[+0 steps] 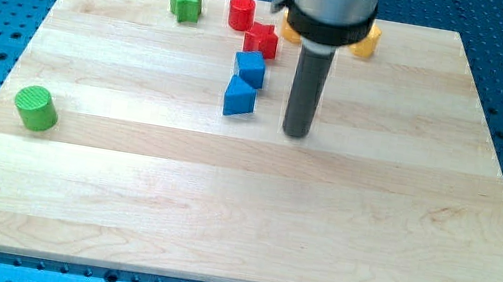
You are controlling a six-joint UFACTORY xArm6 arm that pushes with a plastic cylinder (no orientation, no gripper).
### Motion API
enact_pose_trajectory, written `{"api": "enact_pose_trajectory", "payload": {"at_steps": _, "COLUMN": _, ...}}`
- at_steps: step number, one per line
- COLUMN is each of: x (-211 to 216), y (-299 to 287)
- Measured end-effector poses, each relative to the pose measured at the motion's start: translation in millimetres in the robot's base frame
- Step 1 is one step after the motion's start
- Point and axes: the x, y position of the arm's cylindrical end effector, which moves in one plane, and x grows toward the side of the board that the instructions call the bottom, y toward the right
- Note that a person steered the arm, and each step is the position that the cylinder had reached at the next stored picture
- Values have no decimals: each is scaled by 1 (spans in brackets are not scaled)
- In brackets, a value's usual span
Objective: Move the green circle diagonally bottom left to the triangle
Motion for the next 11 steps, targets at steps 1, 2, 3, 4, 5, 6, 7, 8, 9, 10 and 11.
{"api": "enact_pose_trajectory", "payload": {"at_steps": 1, "x": 104, "y": -114}}
{"api": "enact_pose_trajectory", "payload": {"at_steps": 2, "x": 126, "y": -278}}
{"api": "enact_pose_trajectory", "payload": {"at_steps": 3, "x": 66, "y": -342}}
{"api": "enact_pose_trajectory", "payload": {"at_steps": 4, "x": 19, "y": -352}}
{"api": "enact_pose_trajectory", "payload": {"at_steps": 5, "x": -10, "y": -274}}
{"api": "enact_pose_trajectory", "payload": {"at_steps": 6, "x": -21, "y": -157}}
{"api": "enact_pose_trajectory", "payload": {"at_steps": 7, "x": -49, "y": -226}}
{"api": "enact_pose_trajectory", "payload": {"at_steps": 8, "x": -28, "y": -300}}
{"api": "enact_pose_trajectory", "payload": {"at_steps": 9, "x": 19, "y": -273}}
{"api": "enact_pose_trajectory", "payload": {"at_steps": 10, "x": 17, "y": -198}}
{"api": "enact_pose_trajectory", "payload": {"at_steps": 11, "x": 15, "y": -191}}
